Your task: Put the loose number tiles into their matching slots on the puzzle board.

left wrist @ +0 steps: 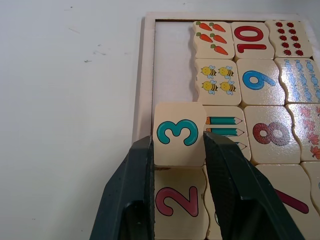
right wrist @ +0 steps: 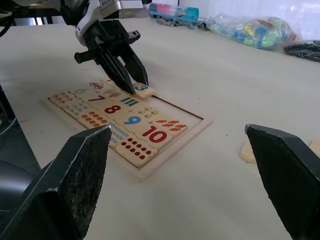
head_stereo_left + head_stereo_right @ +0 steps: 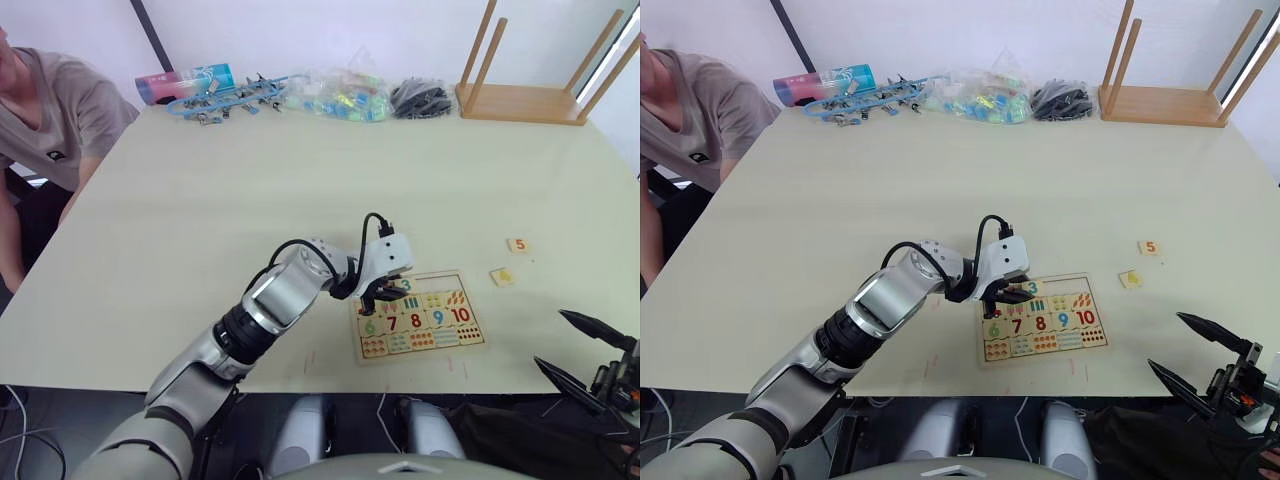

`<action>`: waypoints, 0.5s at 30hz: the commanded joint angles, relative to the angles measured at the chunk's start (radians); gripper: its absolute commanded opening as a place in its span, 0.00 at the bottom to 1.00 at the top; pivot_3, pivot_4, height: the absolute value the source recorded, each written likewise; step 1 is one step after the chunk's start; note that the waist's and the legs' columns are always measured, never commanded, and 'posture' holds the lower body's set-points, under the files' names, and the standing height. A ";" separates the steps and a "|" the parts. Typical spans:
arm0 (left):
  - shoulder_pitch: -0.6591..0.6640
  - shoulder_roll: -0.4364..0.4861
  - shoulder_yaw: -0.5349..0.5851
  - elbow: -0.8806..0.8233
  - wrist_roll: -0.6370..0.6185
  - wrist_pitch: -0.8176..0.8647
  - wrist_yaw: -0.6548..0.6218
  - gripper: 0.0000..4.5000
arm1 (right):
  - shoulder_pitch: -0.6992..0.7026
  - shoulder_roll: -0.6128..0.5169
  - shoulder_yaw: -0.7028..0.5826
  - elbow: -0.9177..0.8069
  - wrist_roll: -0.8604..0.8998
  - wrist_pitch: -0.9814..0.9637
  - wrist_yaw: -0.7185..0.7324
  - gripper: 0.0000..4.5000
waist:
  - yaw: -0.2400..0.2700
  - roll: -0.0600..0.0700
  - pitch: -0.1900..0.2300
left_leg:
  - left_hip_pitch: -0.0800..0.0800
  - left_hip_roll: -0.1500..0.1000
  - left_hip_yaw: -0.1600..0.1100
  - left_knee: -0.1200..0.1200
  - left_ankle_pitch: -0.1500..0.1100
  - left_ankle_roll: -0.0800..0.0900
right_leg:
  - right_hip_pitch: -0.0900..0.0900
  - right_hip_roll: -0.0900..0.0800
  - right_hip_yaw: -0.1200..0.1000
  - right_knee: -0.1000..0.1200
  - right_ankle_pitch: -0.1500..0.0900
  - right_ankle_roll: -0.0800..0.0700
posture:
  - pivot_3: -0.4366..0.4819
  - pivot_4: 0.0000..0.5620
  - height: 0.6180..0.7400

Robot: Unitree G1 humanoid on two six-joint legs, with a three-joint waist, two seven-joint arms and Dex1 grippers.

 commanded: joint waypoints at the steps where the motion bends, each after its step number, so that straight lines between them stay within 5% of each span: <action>1: -0.004 -0.014 -0.005 -0.019 0.000 -0.016 0.003 0.21 | 0.005 -0.001 -0.019 -0.013 0.009 -0.021 0.000 1.00 | 0.000 0.000 0.000 | 0.000 0.000 0.000 0.000 0.000 0.000 | 0.000 0.000 0.000 0.000 0.000 0.000 | 0.48 0.27 1.00; 11: 0.003 -0.018 -0.006 -0.039 0.004 0.013 0.006 0.21 | 0.001 -0.006 -0.015 -0.012 0.010 -0.025 -0.003 1.00 | 0.000 0.000 0.000 | 0.000 0.000 0.000 0.000 0.000 0.000 | 0.000 0.000 0.000 0.000 0.000 0.000 | 0.48 0.27 1.00; 15: 0.008 -0.015 -0.010 -0.047 0.010 0.005 0.009 0.63 | -0.002 -0.003 -0.013 -0.007 0.007 -0.029 -0.004 1.00 | 0.000 0.000 0.000 | 0.000 0.000 0.000 0.000 0.000 0.000 | 0.000 0.000 0.000 0.000 0.000 0.000 | 0.48 0.27 1.00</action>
